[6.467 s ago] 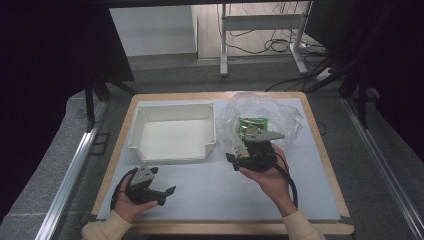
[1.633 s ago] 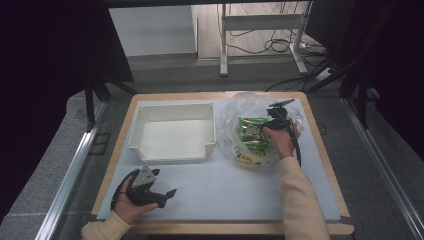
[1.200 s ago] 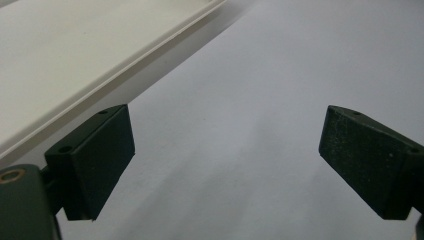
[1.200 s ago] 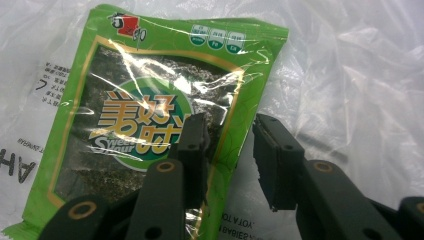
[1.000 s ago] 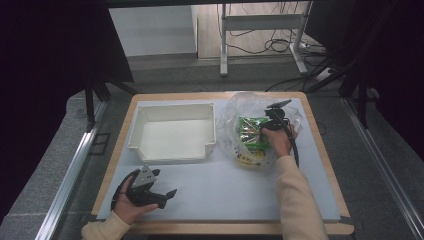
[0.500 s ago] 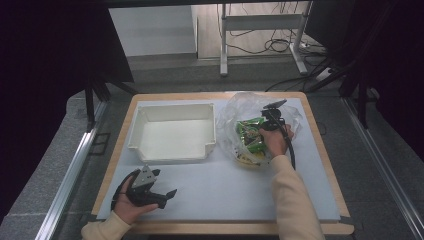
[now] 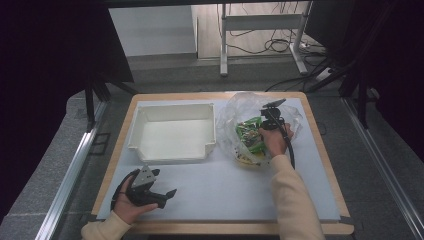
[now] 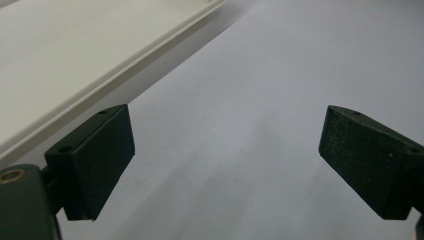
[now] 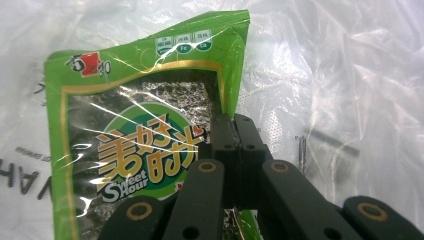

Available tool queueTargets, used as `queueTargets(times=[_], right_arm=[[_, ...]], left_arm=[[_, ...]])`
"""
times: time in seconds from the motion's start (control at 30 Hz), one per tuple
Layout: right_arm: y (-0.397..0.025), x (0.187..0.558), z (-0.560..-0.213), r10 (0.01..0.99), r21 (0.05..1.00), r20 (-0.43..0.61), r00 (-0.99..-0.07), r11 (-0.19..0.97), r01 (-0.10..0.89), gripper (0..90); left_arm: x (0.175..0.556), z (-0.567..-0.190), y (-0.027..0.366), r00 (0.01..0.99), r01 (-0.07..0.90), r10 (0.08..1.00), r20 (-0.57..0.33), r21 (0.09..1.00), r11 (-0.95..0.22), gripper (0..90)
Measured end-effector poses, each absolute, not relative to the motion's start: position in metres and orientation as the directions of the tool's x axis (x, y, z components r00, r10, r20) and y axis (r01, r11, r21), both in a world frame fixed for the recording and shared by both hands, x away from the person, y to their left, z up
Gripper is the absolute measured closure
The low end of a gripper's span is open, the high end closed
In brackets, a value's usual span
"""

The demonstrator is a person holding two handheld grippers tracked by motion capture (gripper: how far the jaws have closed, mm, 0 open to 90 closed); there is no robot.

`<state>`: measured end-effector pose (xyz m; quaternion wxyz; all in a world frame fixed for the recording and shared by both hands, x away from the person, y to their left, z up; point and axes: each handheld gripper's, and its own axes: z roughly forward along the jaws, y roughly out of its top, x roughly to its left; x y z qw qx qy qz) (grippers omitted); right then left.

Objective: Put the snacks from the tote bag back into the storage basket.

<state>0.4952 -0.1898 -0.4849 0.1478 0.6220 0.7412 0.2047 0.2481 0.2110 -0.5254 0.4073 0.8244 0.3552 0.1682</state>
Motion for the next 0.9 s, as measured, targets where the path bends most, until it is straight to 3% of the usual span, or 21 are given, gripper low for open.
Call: queueTargets(times=[0.9], right_arm=[[-0.208,0.462,-0.435,0.963,0.647,0.109,-0.244,0.118,0.753,89.7]], left_arm=[[0.248,-0.526,0.211,0.69,0.451,0.724,-0.011,0.788,-0.419,7.8]])
